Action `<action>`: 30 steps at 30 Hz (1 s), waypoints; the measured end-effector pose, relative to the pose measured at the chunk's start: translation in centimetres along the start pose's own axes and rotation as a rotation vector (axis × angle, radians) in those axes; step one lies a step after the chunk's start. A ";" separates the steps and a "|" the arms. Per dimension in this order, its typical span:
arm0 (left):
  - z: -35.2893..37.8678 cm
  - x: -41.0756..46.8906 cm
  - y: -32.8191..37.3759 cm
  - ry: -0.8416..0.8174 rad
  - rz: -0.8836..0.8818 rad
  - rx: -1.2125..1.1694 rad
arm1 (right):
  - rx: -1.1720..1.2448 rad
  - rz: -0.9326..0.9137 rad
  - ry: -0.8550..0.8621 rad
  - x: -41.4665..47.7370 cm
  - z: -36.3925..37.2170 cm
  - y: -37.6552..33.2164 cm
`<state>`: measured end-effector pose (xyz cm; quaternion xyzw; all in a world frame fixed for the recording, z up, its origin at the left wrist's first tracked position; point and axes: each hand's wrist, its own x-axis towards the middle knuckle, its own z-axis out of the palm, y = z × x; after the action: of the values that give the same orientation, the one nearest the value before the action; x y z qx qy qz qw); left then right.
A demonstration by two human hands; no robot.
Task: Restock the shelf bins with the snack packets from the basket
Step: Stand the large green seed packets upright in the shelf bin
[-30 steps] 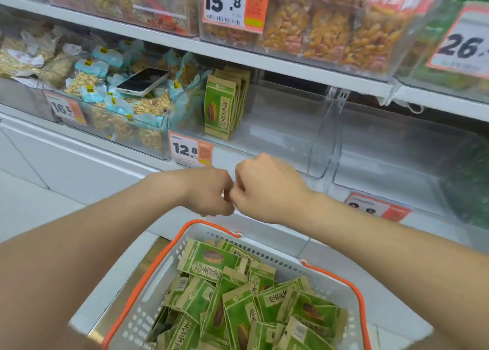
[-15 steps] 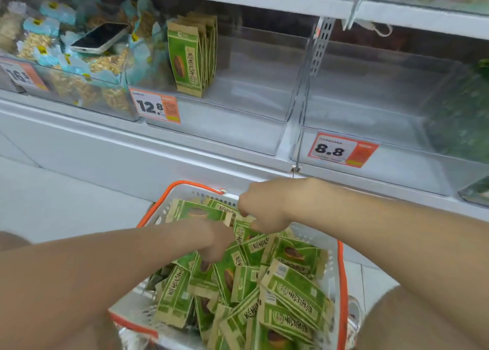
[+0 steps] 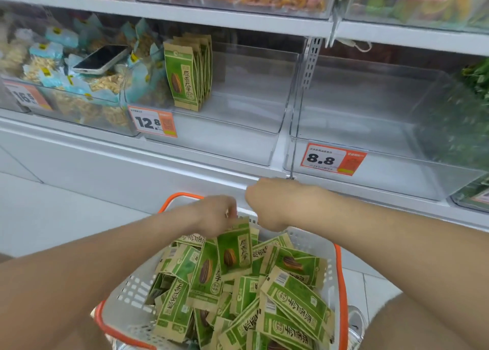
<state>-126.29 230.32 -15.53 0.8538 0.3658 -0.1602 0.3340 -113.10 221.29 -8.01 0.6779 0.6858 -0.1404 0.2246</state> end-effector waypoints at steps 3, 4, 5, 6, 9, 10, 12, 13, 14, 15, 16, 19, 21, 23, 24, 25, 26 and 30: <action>-3.6 -0.8 0.3 0.171 0.085 -0.252 | 0.184 0.061 0.111 0.1 -0.8 1.1; -4.6 -1.1 0.3 0.223 0.106 -0.343 | 0.269 0.072 0.163 0.1 -1.1 1.3; -5.5 -1.6 0.4 0.274 0.129 -0.434 | 0.372 0.087 0.222 0.2 -1.4 1.4; -6.3 -2.1 0.4 0.324 0.144 -0.518 | 0.495 0.104 0.296 0.3 -1.6 1.5; -8.1 -3.4 0.7 0.553 0.172 -0.713 | 0.915 0.161 0.474 0.9 -2.2 1.2; -8.5 -3.7 0.7 0.646 0.176 -0.779 | 1.042 0.159 0.488 1.0 -2.4 0.9; -9.0 -4.0 0.5 0.770 0.177 -0.905 | 1.211 0.143 0.503 1.2 -2.6 0.4; -9.1 -4.2 0.4 0.799 0.172 -0.948 | 1.264 0.129 0.526 1.3 -2.7 0.2; -9.2 -4.2 0.3 0.812 0.166 -0.982 | 1.314 0.120 0.562 1.5 -2.8 -0.1; -9.3 -4.4 0.3 0.821 0.163 -1.019 | 1.361 0.120 0.599 1.6 -2.9 -0.2; -9.4 -4.5 0.2 0.831 0.162 -1.050 | 1.399 0.124 0.638 1.7 -3.0 -0.3; -10.3 -4.7 0.0 0.893 0.154 -1.057 | 1.469 0.079 0.666 1.9 -3.5 -0.9; -11.2 -4.6 -0.3 0.918 0.147 -1.052 | 1.519 0.026 0.599 1.8 -4.0 -1.3; -12.3 -4.4 -0.8 0.915 0.141 -1.054 | 1.541 -0.013 0.542 2.1 -4.6 -1.5; -12.9 -4.2 -1.1 0.903 0.135 -1.020 | 1.566 -0.020 0.538 2.4 -4.8 -1.5; -13.6 -4.0 -1.5 0.900 0.132 -0.965 | 1.590 -0.014 0.551 2.6 -5.2 -1.5; -14.3 -3.7 -1.9 0.913 0.134 -0.886 | 1.607 -0.007 0.578 3.1 -5.6 -1.4; -16.6 -3.1 -4.3 1.074 0.092 -0.187 | 1.686 0.048 0.676 5.7 -8.0 -0.3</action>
<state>-131.07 242.27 -3.85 0.7973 0.4599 0.3463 0.1814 -114.22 230.19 -4.00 0.6367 0.3708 -0.3845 -0.5561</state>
